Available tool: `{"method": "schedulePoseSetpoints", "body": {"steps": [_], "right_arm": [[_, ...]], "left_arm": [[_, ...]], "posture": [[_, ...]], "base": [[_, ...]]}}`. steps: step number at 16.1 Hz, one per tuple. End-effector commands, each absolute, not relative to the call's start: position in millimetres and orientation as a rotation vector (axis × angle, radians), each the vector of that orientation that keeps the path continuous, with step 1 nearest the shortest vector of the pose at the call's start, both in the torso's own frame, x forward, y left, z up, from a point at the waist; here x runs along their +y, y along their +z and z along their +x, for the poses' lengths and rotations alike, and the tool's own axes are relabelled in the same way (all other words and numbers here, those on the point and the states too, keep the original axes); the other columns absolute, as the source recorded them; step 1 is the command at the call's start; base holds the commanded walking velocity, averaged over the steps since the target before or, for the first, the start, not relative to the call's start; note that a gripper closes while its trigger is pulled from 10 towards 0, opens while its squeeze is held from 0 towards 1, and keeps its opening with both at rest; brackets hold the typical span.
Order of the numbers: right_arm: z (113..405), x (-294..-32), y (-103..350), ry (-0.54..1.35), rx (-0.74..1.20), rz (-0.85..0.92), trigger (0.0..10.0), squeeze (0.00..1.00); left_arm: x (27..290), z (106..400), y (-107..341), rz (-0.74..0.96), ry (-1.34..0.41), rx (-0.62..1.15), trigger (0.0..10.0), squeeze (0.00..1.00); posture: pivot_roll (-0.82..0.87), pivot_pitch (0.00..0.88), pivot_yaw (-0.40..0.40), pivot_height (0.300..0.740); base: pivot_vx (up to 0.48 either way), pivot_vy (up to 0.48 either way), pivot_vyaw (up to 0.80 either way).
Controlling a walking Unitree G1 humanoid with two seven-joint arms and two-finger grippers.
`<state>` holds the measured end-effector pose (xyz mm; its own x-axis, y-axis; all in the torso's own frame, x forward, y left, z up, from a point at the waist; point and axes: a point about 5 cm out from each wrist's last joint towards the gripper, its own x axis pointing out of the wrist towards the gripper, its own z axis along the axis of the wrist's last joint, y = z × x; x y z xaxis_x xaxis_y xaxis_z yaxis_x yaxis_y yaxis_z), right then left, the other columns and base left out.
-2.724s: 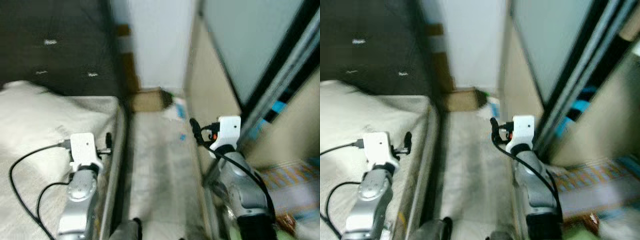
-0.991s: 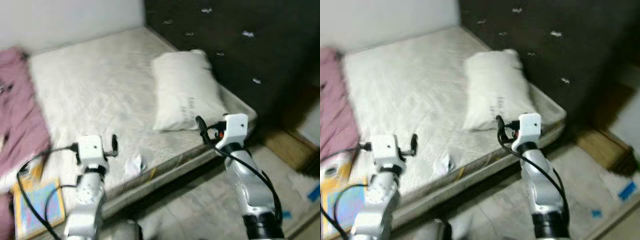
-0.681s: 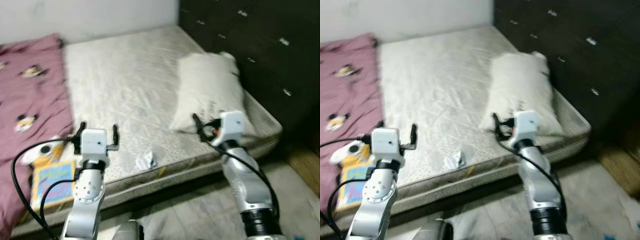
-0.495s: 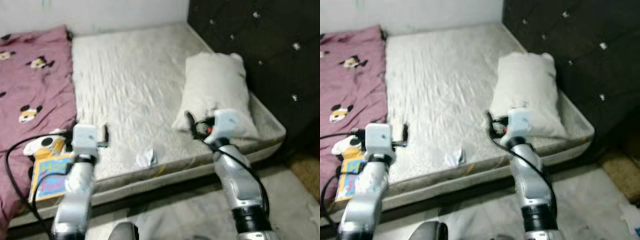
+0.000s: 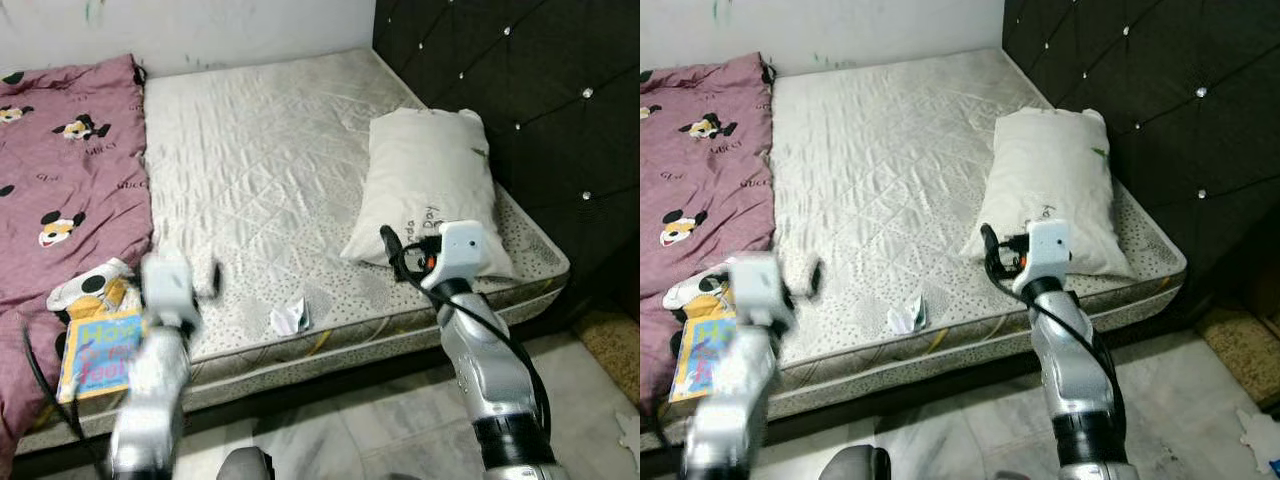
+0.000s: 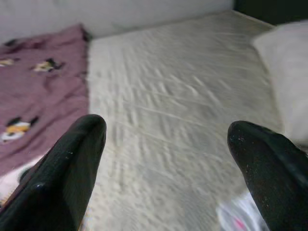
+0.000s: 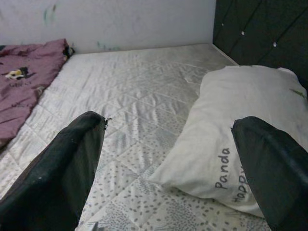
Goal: Clean up the room
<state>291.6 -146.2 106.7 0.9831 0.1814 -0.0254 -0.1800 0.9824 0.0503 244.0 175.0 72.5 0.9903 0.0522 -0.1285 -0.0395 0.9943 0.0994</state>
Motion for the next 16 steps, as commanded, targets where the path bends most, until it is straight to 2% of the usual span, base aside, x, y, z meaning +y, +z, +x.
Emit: {"method": "schedulePoseSetpoints", "body": {"steps": [1,4,5,8,16], "right_arm": [[287.0,-146.4,110.4,0.2,0.031,0.061,10.0,0.0],[281.3,-146.9,113.8,0.224,0.014,0.071,10.0,0.0],[283.9,-147.5,113.8,0.22,0.017,0.025,10.0,0.0],[288.0,-143.7,119.0,0.214,0.007,0.042,10.0,0.0],[284.9,-143.4,116.8,0.187,-0.001,0.046,10.0,0.0]], "left_arm": [[171.2,236.9,82.5,0.105,0.017,0.083,10.0,0.0],[167.6,221.2,87.7,0.11,0.008,0.064,10.0,0.0],[166.9,220.3,89.5,0.111,0.007,0.056,10.0,0.0],[163.0,225.1,94.0,0.112,0.002,0.045,10.0,0.0],[160.4,229.6,96.7,0.125,-0.004,0.034,10.0,0.0]], "posture": [[0.0,0.039,0.011,0.74],[0.0,0.041,0.007,0.74],[0.01,0.042,0.005,0.74],[0.0,0.043,0.007,0.74],[0.01,0.034,0.028,0.74]], "base": [[0.0,0.0,0.0],[0.0,0.0,0.0],[0.0,0.0,0.0],[0.0,0.0,0.8],[0.0,0.0,0.07]]}}
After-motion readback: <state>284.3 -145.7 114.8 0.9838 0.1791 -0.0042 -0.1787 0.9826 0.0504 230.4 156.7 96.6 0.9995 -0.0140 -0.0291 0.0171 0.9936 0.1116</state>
